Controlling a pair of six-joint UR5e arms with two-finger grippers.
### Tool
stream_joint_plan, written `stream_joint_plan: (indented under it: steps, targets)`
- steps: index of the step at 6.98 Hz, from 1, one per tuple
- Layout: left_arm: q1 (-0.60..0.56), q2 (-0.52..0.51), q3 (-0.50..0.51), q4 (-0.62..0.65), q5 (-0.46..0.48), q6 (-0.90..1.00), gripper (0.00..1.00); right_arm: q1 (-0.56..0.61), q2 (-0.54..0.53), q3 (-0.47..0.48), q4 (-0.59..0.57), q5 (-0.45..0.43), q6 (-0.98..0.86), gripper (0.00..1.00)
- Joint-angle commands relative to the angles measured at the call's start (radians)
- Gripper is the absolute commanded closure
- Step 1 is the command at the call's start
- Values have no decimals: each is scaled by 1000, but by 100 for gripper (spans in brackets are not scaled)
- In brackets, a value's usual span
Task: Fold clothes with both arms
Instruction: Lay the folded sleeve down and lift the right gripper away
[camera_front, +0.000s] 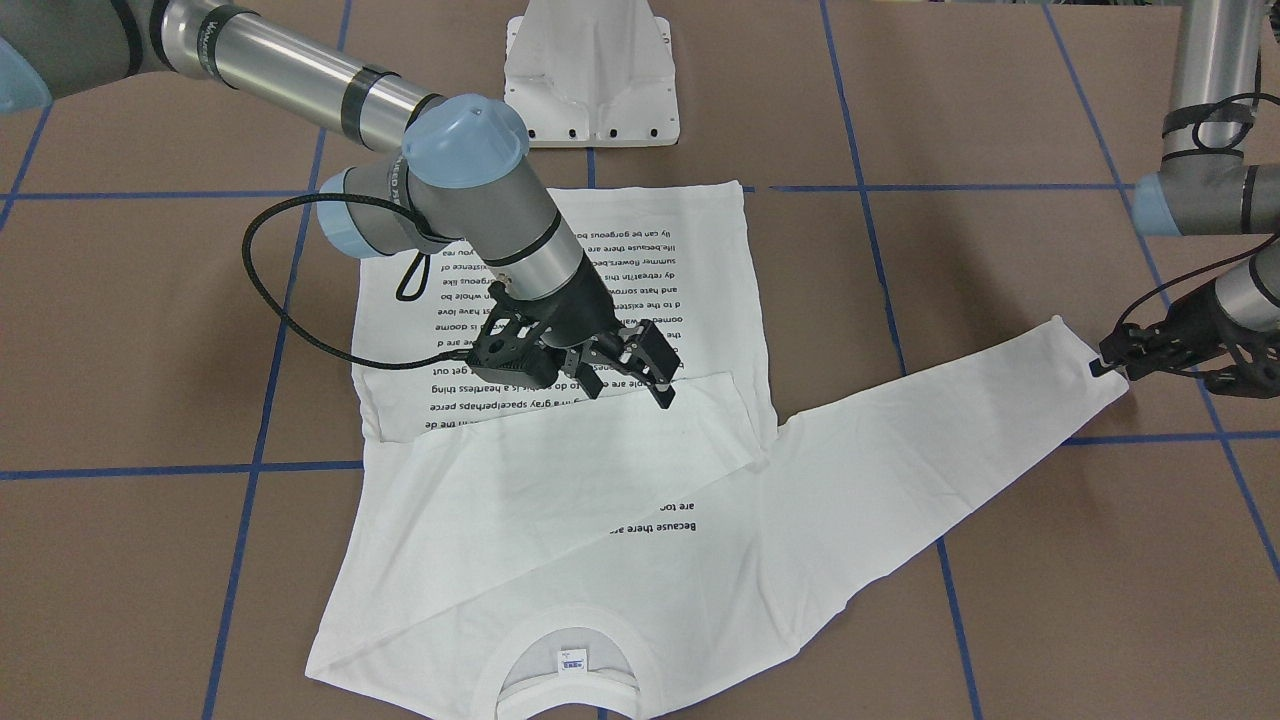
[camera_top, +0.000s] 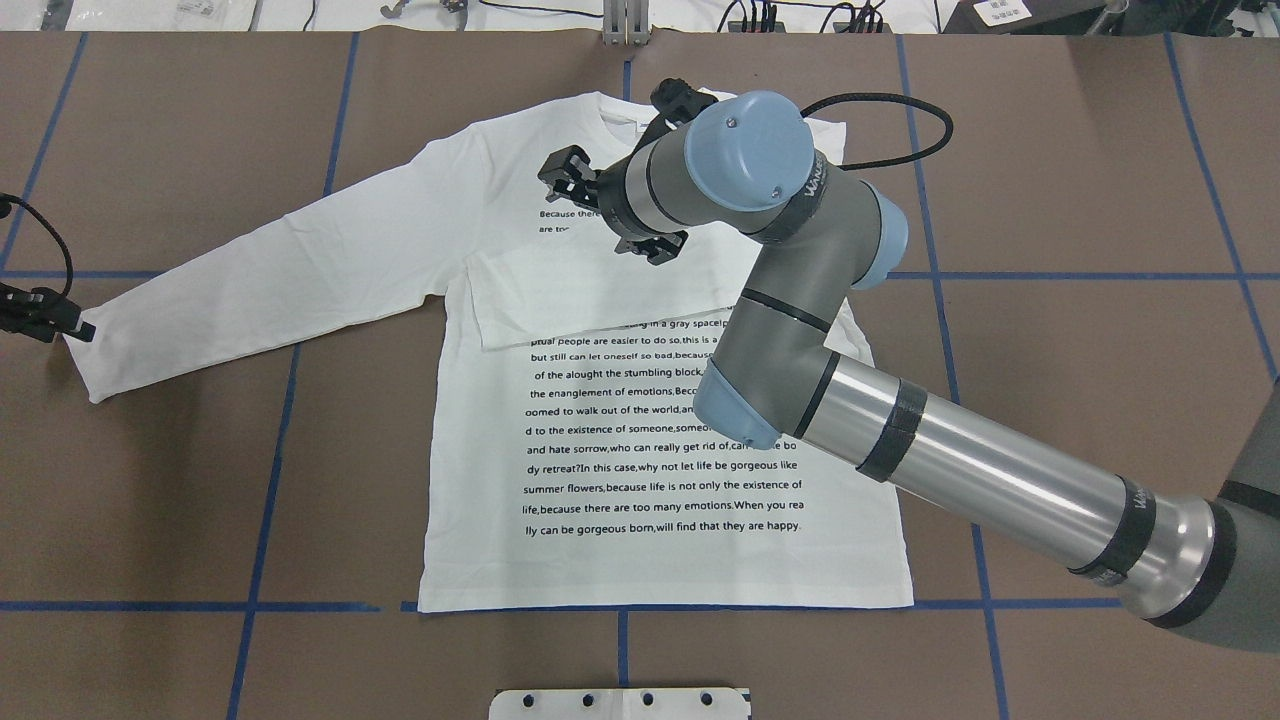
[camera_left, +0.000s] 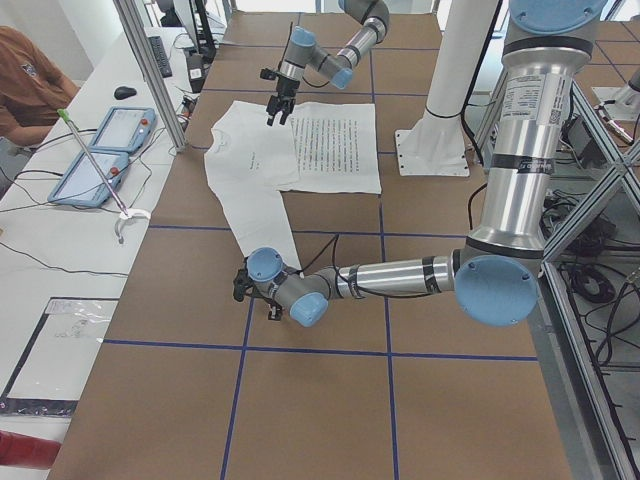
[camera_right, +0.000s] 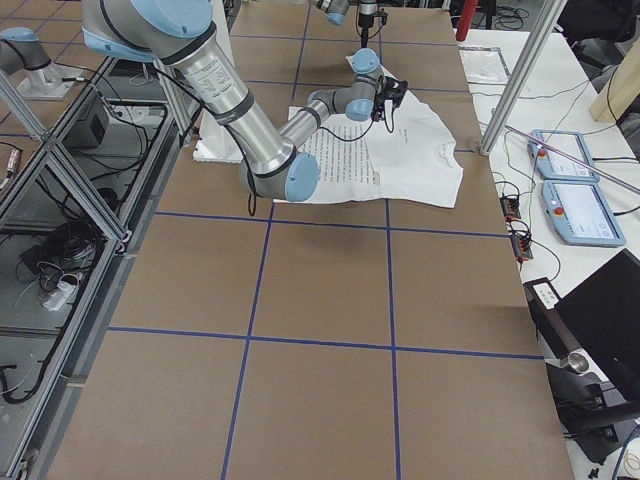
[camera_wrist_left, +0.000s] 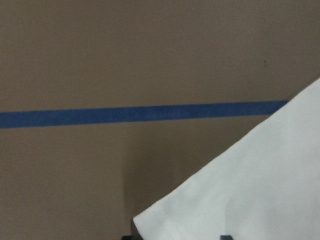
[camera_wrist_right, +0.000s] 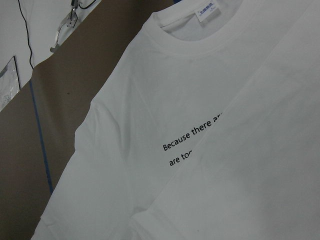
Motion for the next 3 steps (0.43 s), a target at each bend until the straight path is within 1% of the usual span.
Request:
stream_joint_plan:
  steps: [1, 2, 3]
  targets:
    - [0, 0, 3, 2, 0, 0, 45, 0, -1, 2, 2, 1, 2, 1]
    - [0, 0, 6, 2, 0, -2, 49, 0, -1, 2, 2, 3, 0, 1]
    - [0, 0, 6, 0, -1, -2, 61, 0, -3, 4, 2, 3, 0, 1]
